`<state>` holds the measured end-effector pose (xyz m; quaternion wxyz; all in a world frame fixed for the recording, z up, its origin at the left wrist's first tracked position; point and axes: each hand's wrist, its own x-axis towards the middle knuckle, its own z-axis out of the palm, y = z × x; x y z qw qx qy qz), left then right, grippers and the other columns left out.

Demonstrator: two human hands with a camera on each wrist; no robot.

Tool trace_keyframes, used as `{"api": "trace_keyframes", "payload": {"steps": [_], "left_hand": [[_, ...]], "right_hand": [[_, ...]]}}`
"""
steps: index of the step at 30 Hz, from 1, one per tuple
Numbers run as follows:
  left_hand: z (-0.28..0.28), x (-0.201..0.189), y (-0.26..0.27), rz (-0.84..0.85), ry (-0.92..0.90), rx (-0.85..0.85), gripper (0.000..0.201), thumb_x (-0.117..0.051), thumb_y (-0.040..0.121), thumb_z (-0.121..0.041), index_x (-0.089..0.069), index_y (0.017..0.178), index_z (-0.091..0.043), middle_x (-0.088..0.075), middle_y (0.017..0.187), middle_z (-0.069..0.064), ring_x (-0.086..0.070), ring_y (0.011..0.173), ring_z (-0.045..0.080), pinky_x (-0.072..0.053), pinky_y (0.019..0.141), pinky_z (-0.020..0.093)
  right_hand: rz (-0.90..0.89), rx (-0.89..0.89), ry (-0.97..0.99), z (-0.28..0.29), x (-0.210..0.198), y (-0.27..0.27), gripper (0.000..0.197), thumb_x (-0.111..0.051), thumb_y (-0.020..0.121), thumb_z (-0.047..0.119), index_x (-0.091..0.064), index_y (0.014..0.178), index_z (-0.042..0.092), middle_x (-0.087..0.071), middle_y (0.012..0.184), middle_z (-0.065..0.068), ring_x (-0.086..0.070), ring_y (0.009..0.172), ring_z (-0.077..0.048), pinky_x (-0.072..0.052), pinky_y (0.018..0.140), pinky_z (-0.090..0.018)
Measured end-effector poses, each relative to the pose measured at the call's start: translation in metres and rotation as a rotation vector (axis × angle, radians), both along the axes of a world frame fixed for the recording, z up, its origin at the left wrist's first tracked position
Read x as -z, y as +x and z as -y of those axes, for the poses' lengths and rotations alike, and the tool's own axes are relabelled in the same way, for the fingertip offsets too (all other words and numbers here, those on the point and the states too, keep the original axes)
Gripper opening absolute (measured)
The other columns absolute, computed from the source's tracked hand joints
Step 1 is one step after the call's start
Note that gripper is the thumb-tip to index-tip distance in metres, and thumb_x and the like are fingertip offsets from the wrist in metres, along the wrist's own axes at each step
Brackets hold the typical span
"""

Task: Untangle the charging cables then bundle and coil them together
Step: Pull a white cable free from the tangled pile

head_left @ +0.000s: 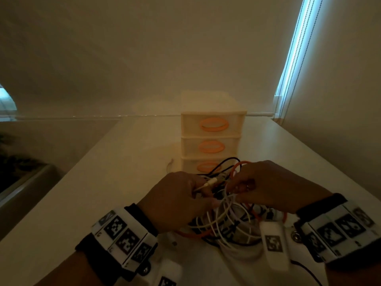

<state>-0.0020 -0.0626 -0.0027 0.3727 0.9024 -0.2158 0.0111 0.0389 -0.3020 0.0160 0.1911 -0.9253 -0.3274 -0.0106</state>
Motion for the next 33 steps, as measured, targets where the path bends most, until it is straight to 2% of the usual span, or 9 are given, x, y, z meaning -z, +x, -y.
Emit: {"api": "trace_keyframes", "payload": {"steps": [4, 7, 11, 17, 19, 21, 26, 31, 33], "left_hand": [[0.008, 0.0, -0.001, -0.037, 0.125, 0.055, 0.015, -0.079, 0.081, -0.042, -0.067, 0.074, -0.036, -0.055, 0.058, -0.033, -0.051, 0.053, -0.006, -0.033, 0.053, 0.014], [0.011, 0.0, 0.0, -0.056, 0.192, 0.095, 0.028, -0.08, 0.08, -0.042, -0.055, 0.066, -0.041, -0.053, 0.056, -0.034, -0.051, 0.052, -0.008, -0.037, 0.054, 0.015], [0.011, 0.001, -0.002, -0.037, 0.2, 0.103, 0.028, -0.075, 0.085, -0.04, -0.057, 0.065, -0.031, -0.054, 0.054, -0.023, -0.051, 0.05, -0.003, -0.041, 0.055, 0.024], [0.0, -0.008, -0.008, -0.026, -0.144, 0.194, 0.028, -0.06, 0.09, -0.033, -0.064, 0.073, -0.011, -0.058, 0.062, 0.007, -0.05, 0.054, 0.023, -0.045, 0.059, 0.043], [-0.006, -0.018, -0.012, -0.031, -0.242, 0.233, 0.028, -0.065, 0.092, -0.021, -0.065, 0.064, -0.025, -0.054, 0.055, -0.005, -0.046, 0.049, 0.012, -0.04, 0.054, 0.031], [-0.015, -0.027, -0.015, -0.012, -0.353, 0.231, 0.026, -0.069, 0.088, -0.024, -0.065, 0.063, -0.021, -0.05, 0.054, -0.011, -0.042, 0.051, 0.003, -0.036, 0.055, 0.021], [-0.038, -0.035, -0.008, 0.069, -0.696, -0.03, 0.018, -0.067, 0.066, -0.039, -0.065, 0.061, -0.022, -0.043, 0.054, 0.004, -0.036, 0.048, 0.014, -0.033, 0.048, 0.021], [-0.027, -0.025, -0.005, 0.144, -0.382, -0.046, 0.033, -0.065, 0.094, -0.016, -0.054, 0.07, 0.004, -0.04, 0.054, -0.001, -0.035, 0.049, 0.006, -0.032, 0.05, 0.017], [-0.023, -0.023, -0.004, 0.111, -0.416, -0.027, 0.031, -0.063, 0.096, -0.015, -0.055, 0.072, 0.004, -0.042, 0.052, -0.006, -0.035, 0.048, 0.005, -0.033, 0.051, 0.017]], "right_hand": [[-0.053, -0.001, 0.058, -0.007, 0.003, 0.0, 0.028, -0.076, 0.083, 0.027, -0.074, 0.107, 0.042, -0.065, 0.075, 0.005, -0.061, 0.07, -0.004, -0.047, 0.062, -0.016], [-0.025, -0.012, 0.118, -0.012, 0.006, 0.0, 0.027, -0.077, 0.082, 0.035, -0.073, 0.106, 0.045, -0.067, 0.077, 0.013, -0.063, 0.073, -0.002, -0.052, 0.066, -0.018], [-0.024, 0.017, 0.218, -0.015, 0.009, 0.004, 0.011, -0.079, 0.079, 0.035, -0.077, 0.09, 0.034, -0.066, 0.071, 0.006, -0.061, 0.067, -0.007, -0.048, 0.061, -0.016], [0.095, 0.165, 0.359, -0.005, 0.011, 0.014, 0.008, -0.076, 0.083, 0.032, -0.073, 0.082, 0.039, -0.064, 0.074, 0.014, -0.061, 0.072, -0.003, -0.046, 0.066, -0.015], [0.134, 0.263, 0.344, 0.005, 0.009, 0.018, 0.003, -0.075, 0.084, 0.035, -0.074, 0.083, 0.037, -0.064, 0.071, 0.013, -0.06, 0.069, -0.002, -0.045, 0.067, -0.014], [0.18, 0.344, 0.299, 0.015, 0.005, 0.021, 0.005, -0.073, 0.084, 0.038, -0.074, 0.084, 0.033, -0.063, 0.067, 0.008, -0.059, 0.066, -0.004, -0.045, 0.067, -0.017], [0.249, 0.466, 0.259, 0.02, -0.004, 0.022, 0.008, -0.072, 0.086, 0.038, -0.074, 0.086, 0.03, -0.06, 0.071, 0.007, -0.055, 0.07, -0.005, -0.038, 0.064, -0.015], [0.275, 0.205, 0.442, 0.007, -0.014, 0.004, 0.021, -0.074, 0.08, 0.027, -0.065, 0.097, 0.036, -0.055, 0.086, 0.01, -0.056, 0.075, -0.009, -0.048, 0.065, -0.015], [0.192, 0.036, 0.44, -0.005, -0.015, -0.005, 0.027, -0.075, 0.079, 0.027, -0.064, 0.102, 0.035, -0.054, 0.094, 0.01, -0.056, 0.084, -0.01, -0.048, 0.07, -0.018]]}}
